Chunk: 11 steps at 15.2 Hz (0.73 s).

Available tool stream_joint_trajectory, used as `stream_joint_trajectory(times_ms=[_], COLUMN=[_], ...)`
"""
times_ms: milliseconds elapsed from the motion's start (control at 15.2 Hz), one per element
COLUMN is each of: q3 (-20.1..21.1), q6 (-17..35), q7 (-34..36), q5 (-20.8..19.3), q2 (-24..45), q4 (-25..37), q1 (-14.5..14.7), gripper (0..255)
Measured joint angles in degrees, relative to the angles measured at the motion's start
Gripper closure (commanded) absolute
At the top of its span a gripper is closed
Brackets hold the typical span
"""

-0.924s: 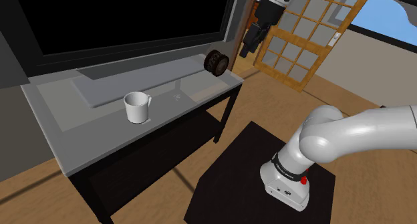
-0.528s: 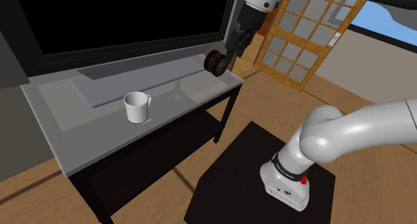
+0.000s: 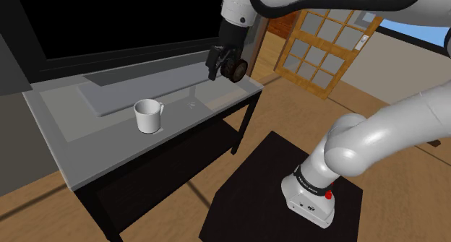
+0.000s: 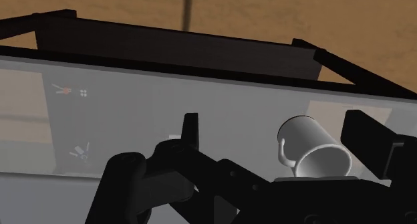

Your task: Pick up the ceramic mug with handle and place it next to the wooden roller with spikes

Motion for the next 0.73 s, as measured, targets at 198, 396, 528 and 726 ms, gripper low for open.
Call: stream_joint_trajectory(times_ms=[198,396,528,726], q3=[3.06,5.72,7.47,9.32], q6=[2.04,4.44,5.68,6.41], q7=[4.11,8.13,11.28,15.62], q5=[-1.07,-3.14,-4.70,-8.01], q2=[5.64,12.27,16.20,23.32], q4=[3.06,6.53,8.59,13.67], q1=[0.22,0.27,0.68,1.25], gripper=[0,0,0,0])
